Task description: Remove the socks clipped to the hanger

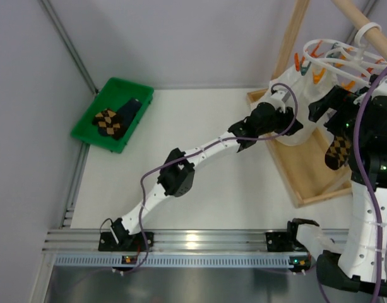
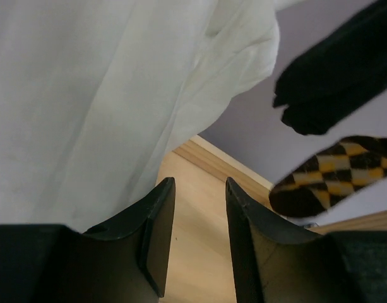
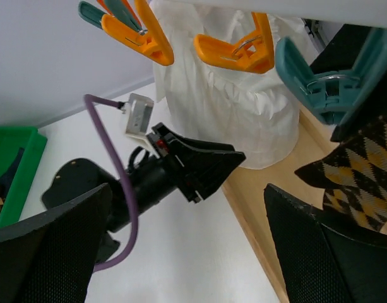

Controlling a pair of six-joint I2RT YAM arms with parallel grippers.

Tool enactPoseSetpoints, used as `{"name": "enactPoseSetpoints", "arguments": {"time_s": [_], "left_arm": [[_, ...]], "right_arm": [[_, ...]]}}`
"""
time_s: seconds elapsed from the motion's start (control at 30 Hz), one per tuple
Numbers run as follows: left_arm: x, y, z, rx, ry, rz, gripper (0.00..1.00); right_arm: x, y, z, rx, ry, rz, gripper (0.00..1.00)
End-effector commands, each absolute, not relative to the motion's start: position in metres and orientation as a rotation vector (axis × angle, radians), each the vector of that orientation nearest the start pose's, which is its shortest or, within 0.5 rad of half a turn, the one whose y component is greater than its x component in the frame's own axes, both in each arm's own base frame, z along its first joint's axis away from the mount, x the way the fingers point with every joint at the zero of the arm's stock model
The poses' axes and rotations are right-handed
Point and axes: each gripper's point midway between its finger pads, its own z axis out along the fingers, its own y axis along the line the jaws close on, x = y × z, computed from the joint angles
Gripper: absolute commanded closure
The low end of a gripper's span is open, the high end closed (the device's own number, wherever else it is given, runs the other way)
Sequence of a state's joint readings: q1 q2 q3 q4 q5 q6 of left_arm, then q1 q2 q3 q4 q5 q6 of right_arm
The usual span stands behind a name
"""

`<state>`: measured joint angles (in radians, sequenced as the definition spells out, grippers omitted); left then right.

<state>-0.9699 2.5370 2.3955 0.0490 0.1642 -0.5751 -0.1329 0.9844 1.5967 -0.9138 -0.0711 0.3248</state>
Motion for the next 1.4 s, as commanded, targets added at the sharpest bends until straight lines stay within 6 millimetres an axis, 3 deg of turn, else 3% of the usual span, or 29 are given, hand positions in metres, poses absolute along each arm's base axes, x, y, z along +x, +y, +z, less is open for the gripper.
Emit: {"name": "enactPoseSetpoints", "arguments": {"time_s": [0.0,0.23,0.4,0.47,0.6,0.67,0.73,0.77,0.8,0.83,0.97,1.0,1.07,1.1,1.13,1.2,1.23,1.33,1.37], "left_arm": [[0.381,-0.642,0.26,0.419,1.627,-1.353,0.57],[0.44,-0.623,0.251,0.147,1.549,-1.358,0.56],[0.498,-0.583,0.255,-0.044,1.501,-1.348,0.56],[0.518,-0.565,0.267,-0.075,1.47,-1.35,0.56],[0.529,-0.546,0.283,-0.056,1.453,-1.333,0.57],[0.522,-0.549,0.276,0.002,1.483,-1.351,0.57],[0.513,-0.551,0.283,0.039,1.49,-1.374,0.57],[0.507,-0.554,0.265,0.067,1.541,-1.388,0.57],[0.497,-0.554,0.282,0.095,1.529,-1.413,0.57],[0.49,-0.554,0.281,0.122,1.546,-1.419,0.57],[0.434,-0.557,0.292,0.321,1.575,-1.409,0.44],[0.415,-0.551,0.297,0.36,1.587,-1.392,0.34],[0.383,-0.555,0.304,0.471,1.551,-1.341,0.27],[0.366,-0.55,0.328,0.503,1.503,-1.34,0.24],[0.347,-0.555,0.318,0.553,1.499,-1.333,0.21],[0.322,-0.556,0.334,0.59,1.445,-1.361,0.2],[0.315,-0.559,0.33,0.602,1.438,-1.358,0.19],[0.281,-0.586,0.331,0.643,1.392,-1.38,0.16],[0.277,-0.592,0.342,0.645,1.364,-1.405,0.15]], "right_arm": [[0.254,-0.006,0.41,0.413,1.842,0.22,0.0],[0.249,0.0,0.414,0.418,1.819,0.266,0.0],[0.246,-0.005,0.428,0.425,1.775,0.237,0.01],[0.245,-0.007,0.428,0.436,1.782,0.226,0.01],[0.244,-0.003,0.429,0.418,1.818,0.241,0.0],[0.235,-0.004,0.434,0.413,1.821,0.226,0.01],[0.226,-0.01,0.44,0.423,1.802,0.178,0.0],[0.22,-0.012,0.447,0.419,1.786,0.161,0.01],[0.212,-0.012,0.448,0.415,1.784,0.152,0.0],[0.207,-0.012,0.451,0.401,1.774,0.144,0.0],[0.191,-0.017,0.456,0.426,1.738,0.112,0.01],[0.19,-0.014,0.455,0.421,1.745,0.131,0.01],[0.188,-0.01,0.455,0.417,1.75,0.15,0.01],[0.189,-0.003,0.455,0.402,1.757,0.197,0.01],[0.189,0.0,0.455,0.396,1.756,0.216,0.01],[0.188,0.003,0.456,0.393,1.752,0.231,0.0],[0.188,0.002,0.455,0.397,1.751,0.227,0.01],[0.186,-0.001,0.454,0.409,1.755,0.21,0.01],[0.185,-0.001,0.453,0.41,1.757,0.206,0.01]]}}
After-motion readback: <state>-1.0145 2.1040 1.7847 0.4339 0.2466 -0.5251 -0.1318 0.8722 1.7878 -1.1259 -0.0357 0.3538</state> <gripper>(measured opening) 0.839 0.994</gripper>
